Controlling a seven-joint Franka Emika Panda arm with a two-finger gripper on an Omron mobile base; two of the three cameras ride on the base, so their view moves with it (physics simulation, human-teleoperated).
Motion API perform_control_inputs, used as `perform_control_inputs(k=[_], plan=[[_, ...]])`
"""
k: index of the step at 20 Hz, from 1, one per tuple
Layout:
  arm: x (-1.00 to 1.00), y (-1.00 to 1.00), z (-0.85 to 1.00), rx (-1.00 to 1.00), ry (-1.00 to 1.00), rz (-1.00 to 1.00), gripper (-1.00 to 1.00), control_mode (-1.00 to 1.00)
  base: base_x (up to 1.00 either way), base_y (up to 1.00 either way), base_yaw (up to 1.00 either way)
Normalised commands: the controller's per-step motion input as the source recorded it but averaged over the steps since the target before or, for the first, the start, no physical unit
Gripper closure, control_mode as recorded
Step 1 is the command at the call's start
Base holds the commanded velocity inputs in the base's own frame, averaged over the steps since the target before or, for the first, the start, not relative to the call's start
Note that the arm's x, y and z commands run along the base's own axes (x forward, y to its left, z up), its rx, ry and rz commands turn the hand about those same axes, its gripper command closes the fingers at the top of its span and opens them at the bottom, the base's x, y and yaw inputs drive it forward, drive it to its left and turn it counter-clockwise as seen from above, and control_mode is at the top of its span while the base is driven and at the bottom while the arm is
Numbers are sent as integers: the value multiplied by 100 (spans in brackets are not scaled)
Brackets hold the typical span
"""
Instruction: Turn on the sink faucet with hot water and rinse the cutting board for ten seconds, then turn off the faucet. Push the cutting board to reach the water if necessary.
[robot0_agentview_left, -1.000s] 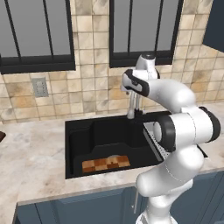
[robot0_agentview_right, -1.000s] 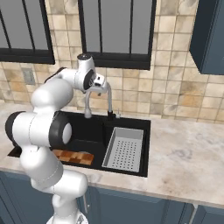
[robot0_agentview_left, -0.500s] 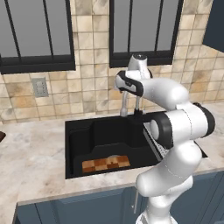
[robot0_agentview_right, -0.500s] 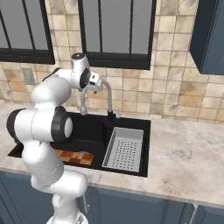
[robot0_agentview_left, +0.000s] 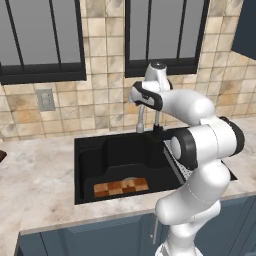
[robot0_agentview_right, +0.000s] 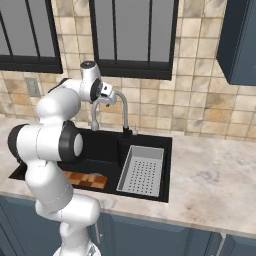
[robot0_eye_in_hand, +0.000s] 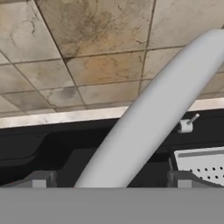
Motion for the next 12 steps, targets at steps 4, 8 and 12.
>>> perform_control_inputs(k=[4,8,12], plan=[[22,26,-4,0,0,-1,-100,-100,0,0,0],[3,10,0,0,0,-1,-100,-100,0,0,0],[0,6,1,0,0,0,-100,-100,0,0,0]])
